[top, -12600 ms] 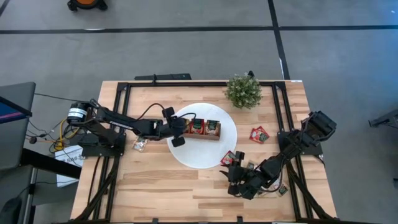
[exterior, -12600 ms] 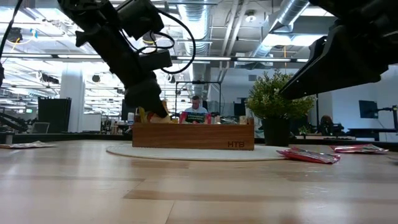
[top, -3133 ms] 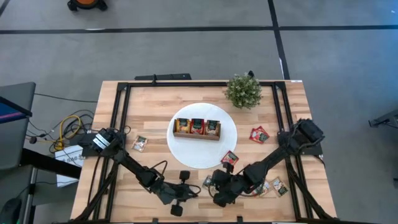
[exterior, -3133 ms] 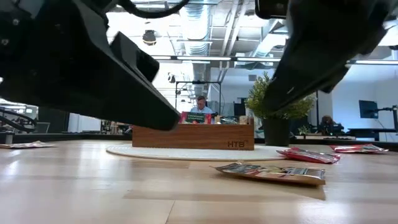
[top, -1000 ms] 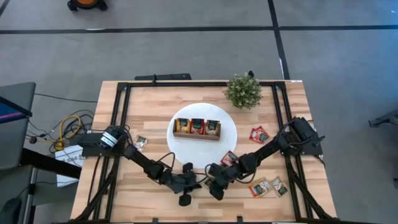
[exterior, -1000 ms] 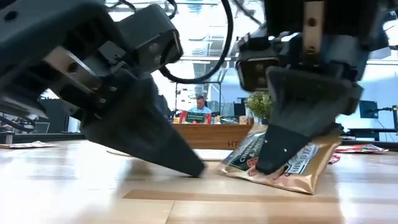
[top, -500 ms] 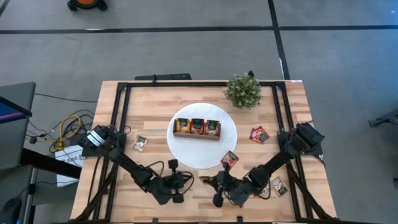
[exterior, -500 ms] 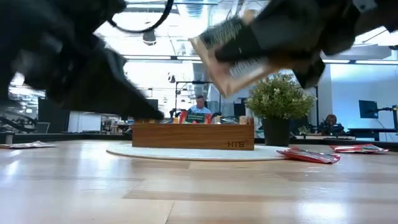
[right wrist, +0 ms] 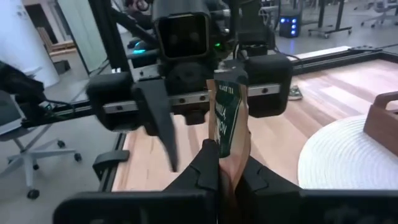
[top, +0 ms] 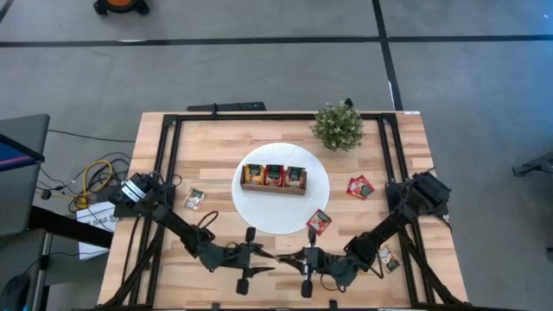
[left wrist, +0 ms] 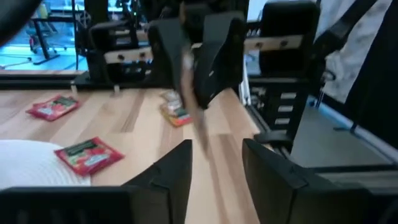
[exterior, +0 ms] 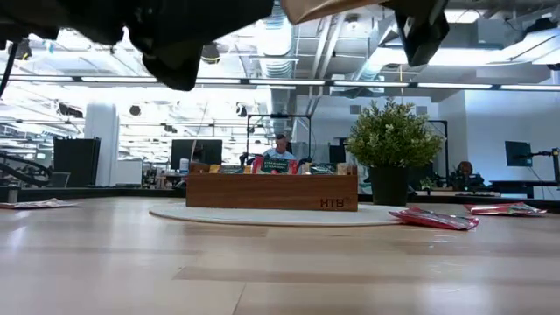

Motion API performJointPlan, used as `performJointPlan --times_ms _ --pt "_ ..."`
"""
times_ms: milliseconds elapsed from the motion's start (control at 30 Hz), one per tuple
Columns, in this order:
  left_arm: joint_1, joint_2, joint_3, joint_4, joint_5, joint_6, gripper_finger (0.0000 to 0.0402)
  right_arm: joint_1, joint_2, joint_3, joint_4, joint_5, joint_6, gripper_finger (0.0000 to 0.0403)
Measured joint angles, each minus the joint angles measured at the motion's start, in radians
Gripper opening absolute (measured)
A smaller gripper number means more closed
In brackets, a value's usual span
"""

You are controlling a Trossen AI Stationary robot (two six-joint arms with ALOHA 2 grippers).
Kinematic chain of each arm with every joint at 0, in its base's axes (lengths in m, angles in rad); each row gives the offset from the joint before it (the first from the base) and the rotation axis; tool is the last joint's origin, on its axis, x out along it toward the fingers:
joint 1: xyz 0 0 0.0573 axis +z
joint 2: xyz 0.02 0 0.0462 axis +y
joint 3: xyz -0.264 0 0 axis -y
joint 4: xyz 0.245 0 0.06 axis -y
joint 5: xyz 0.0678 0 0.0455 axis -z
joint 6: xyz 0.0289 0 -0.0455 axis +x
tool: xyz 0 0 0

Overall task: Pick & Place Tea
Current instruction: Put the brown tea bag into the right section of the wooden organizer

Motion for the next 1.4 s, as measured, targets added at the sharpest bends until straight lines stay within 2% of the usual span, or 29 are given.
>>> performJointPlan --times_ms 167,267,500,733,933,1100,1200,1267,1400 --pt "0.002 0.0 0.001 0.025 0.007 -0.001 0.014 -0.013 0.0 0.0 0.004 -0.001 -0.009 0.0011" --pt "0.012 0.01 0.005 0.043 0.006 -0.014 0.0124 -0.015 -0.001 0.0 0.004 -0.002 -0.009 0.0014" --pt "0.025 0.077 0.042 0.032 -0.079 -0.031 0.0083 -0.019 -0.001 0.0 0.01 -0.002 -0.009 0.0004" --pt "0.024 0.083 0.045 0.113 -0.022 -0.012 0.0074 -0.019 -0.001 0.0 0.01 -0.005 -0.009 0.0016" --pt "0.024 0.083 0.045 0.11 -0.036 -0.014 0.0013 -0.019 -0.002 0.0 0.01 -0.006 -0.009 0.0015" --pt "0.022 0.083 0.046 0.077 -0.038 -0.011 0.0003 -0.019 -0.002 0.0 -0.022 -0.026 -0.008 0.003" --pt "0.019 0.083 0.046 0.005 -0.041 -0.012 0.0002 -0.019 -0.044 0.0 -0.149 -0.028 0.014 0.0064" --pt "0.019 0.083 0.046 -0.041 -0.04 -0.028 0.0002 -0.019 -0.103 0.0 -0.299 -0.034 0.094 0.0093" --pt "0.019 0.084 0.046 -0.109 -0.04 -0.04 0.0002 -0.036 -0.212 0.026 -0.583 -0.177 0.211 0.0152"
